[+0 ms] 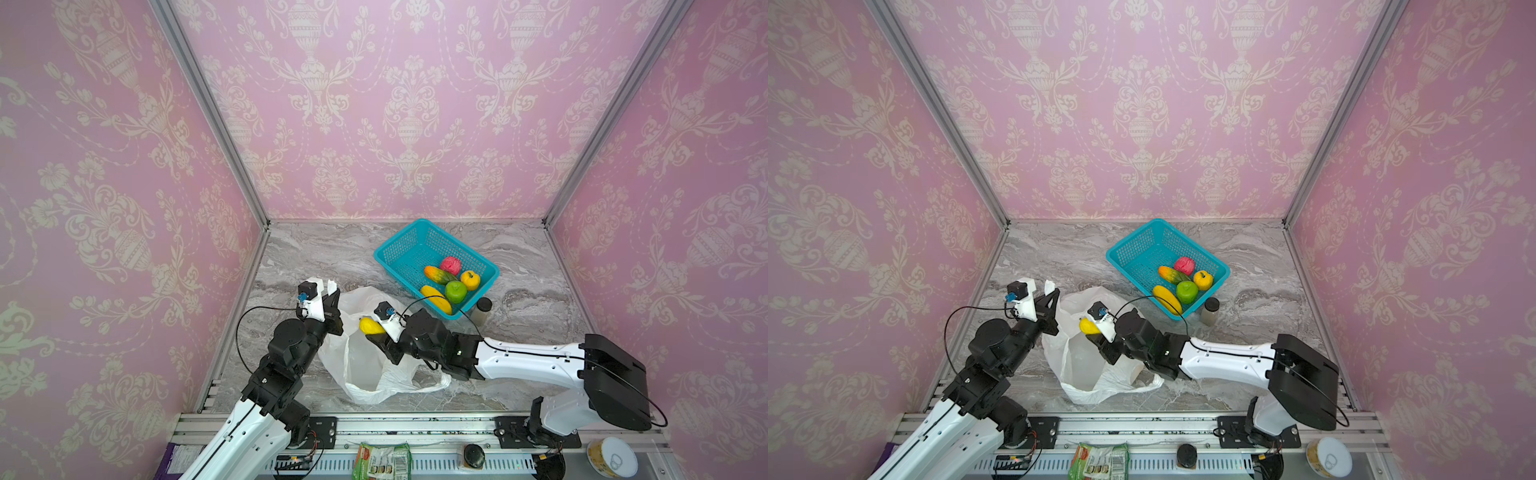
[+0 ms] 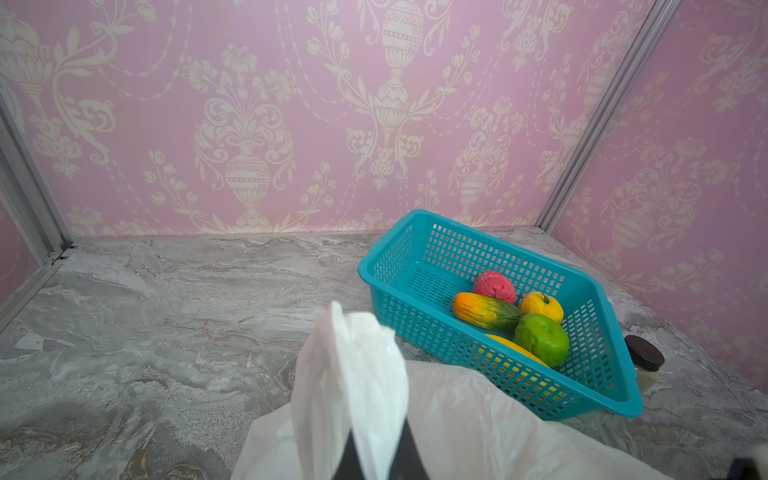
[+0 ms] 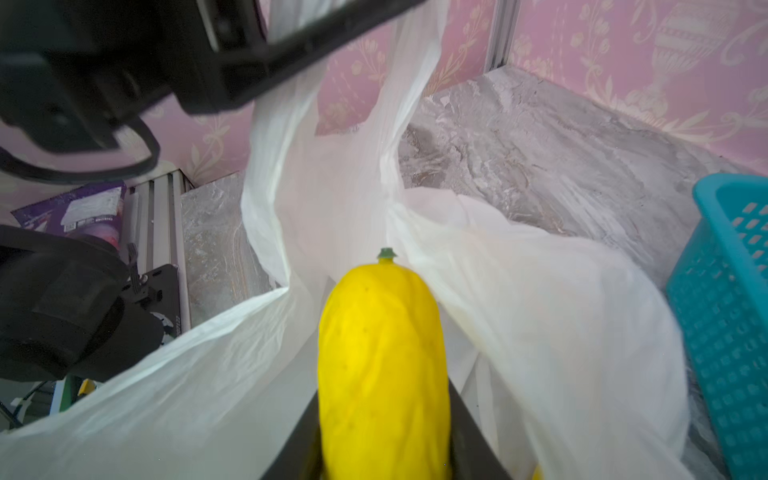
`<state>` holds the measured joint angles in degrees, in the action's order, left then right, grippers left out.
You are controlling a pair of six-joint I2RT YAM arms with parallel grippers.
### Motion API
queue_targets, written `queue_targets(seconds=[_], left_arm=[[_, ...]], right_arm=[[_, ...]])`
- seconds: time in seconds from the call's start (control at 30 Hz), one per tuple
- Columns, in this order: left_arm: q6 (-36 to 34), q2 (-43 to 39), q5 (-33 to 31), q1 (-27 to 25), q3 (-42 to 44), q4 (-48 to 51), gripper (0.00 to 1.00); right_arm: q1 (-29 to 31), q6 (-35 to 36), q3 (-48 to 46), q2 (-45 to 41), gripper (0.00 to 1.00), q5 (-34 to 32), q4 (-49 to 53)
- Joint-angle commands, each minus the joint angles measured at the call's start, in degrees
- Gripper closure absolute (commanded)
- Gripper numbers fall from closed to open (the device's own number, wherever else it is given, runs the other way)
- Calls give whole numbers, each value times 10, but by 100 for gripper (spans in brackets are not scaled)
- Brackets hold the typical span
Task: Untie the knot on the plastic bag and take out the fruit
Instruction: 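Carry the long yellow fruit to the teal basket with the right gripper and release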
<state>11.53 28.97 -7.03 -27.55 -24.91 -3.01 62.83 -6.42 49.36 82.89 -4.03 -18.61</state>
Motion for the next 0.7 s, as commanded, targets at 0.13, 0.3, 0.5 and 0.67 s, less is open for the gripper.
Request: queue_targets(seconds=[0.13, 0.3, 0.5, 0.67], left_arm=[[-19, -7, -22, -2, 10, 2, 100], [-21, -7, -21, -2, 9, 3, 100], [-19, -2, -17, -2, 10, 2, 100], [-17, -4, -16, -1, 11, 2, 100]], right_arm=[[-96, -77, -36, -152, 69, -21, -38], [-171, -115, -55, -199, 70, -59, -12], [-278, -180, -35, -174, 72, -73, 62], [-352, -215, 22, -70, 69, -91, 136]])
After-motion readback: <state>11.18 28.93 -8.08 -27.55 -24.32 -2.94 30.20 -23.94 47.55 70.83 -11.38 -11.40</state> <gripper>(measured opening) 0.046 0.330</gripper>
